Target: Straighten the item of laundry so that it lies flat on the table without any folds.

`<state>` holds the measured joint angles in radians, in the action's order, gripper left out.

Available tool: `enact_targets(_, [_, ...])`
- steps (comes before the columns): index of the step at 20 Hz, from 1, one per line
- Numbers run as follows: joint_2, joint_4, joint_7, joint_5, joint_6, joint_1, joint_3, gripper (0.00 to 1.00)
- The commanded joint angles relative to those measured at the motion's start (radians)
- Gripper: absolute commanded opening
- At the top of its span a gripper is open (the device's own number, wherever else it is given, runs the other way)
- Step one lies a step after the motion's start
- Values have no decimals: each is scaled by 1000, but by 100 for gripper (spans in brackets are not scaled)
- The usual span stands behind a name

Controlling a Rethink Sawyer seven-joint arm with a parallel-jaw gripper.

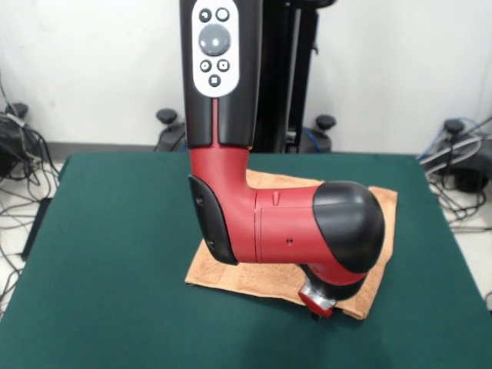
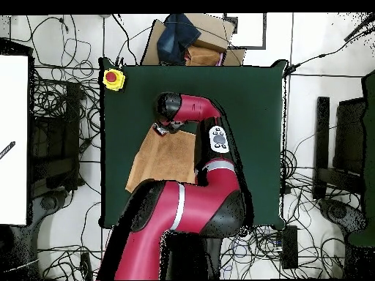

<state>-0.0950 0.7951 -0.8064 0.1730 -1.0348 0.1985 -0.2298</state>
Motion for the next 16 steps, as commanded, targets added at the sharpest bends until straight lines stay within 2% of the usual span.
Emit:
enact_targets(1, [-48, 39, -221, -17, -23, -7, 5, 100])
enact_targets(14, [-49, 33, -215, -15, -29, -9, 4, 100])
enact_targets(15, [-48, 35, -215, -15, -27, -8, 4, 0])
enact_targets(16, [-48, 35, -215, -15, -27, -9, 4, 0])
